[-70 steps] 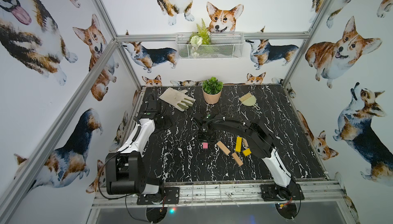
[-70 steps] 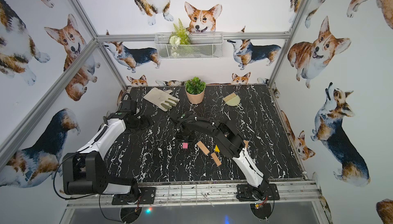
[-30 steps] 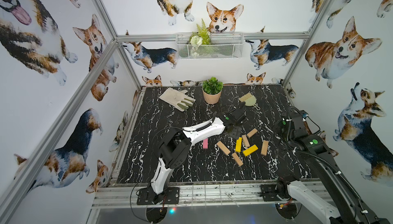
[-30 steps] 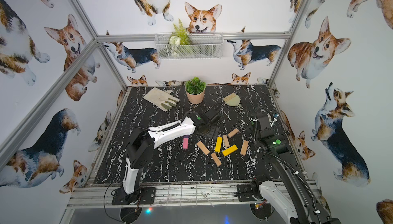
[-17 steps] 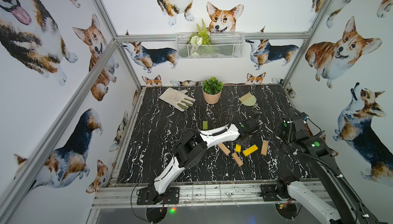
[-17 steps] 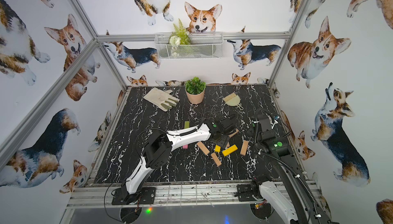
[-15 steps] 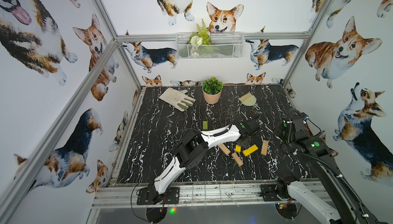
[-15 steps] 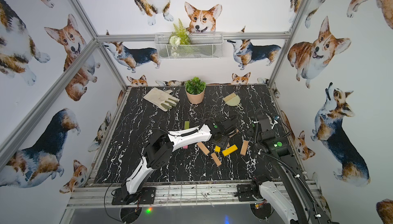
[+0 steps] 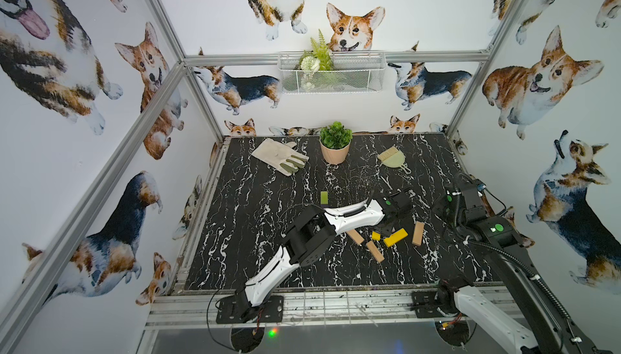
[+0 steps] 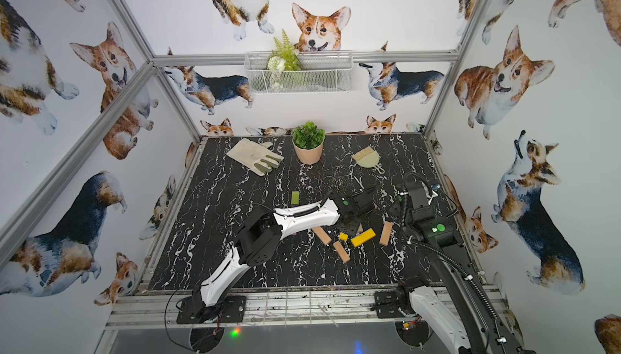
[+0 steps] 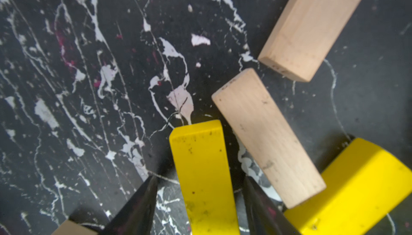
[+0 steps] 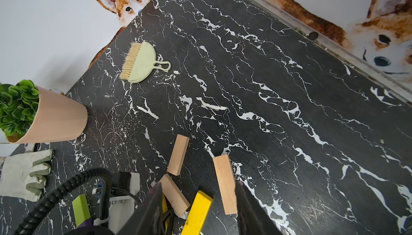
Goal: Assemble the letter k with building blocks
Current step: Pick up the building block from the center of the board.
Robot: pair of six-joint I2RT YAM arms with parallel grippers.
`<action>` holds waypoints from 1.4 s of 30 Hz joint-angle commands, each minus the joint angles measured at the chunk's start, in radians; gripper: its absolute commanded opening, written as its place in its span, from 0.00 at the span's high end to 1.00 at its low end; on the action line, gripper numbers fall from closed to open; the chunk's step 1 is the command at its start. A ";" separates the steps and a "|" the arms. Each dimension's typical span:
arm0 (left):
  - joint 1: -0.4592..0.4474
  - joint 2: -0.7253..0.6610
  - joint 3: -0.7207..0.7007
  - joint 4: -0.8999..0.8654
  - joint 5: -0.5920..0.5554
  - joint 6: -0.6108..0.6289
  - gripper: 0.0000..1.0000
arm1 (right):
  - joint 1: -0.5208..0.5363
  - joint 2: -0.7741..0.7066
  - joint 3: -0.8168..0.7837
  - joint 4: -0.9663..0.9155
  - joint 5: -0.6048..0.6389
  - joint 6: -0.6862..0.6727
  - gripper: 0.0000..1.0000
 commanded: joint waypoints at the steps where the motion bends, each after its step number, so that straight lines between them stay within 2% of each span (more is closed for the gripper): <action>1: 0.002 0.031 0.025 -0.065 -0.012 -0.007 0.44 | -0.001 -0.002 -0.001 -0.013 0.010 0.024 0.46; 7: 0.002 0.041 0.039 -0.095 -0.031 -0.016 0.48 | -0.002 -0.006 0.001 -0.012 0.013 0.023 0.46; 11: 0.002 0.040 0.038 -0.098 -0.035 -0.018 0.56 | -0.002 -0.007 -0.003 -0.010 0.008 0.029 0.45; 16: 0.002 0.038 0.039 -0.098 -0.032 -0.013 0.74 | -0.001 -0.026 -0.008 -0.008 0.025 0.043 0.45; 25: 0.029 -0.001 0.051 -0.108 -0.037 0.062 0.77 | -0.002 -0.033 -0.011 -0.001 0.034 0.043 0.44; 31: 0.094 -0.078 0.091 -0.124 0.025 0.202 0.76 | -0.001 -0.018 -0.024 0.012 0.026 0.043 0.44; 39: 0.248 -0.124 0.067 -0.075 0.308 0.439 0.76 | -0.002 0.012 -0.040 0.034 -0.005 0.049 0.44; 42: 0.291 -0.126 0.037 -0.059 0.332 0.506 0.75 | -0.002 0.025 -0.039 0.036 -0.014 0.044 0.44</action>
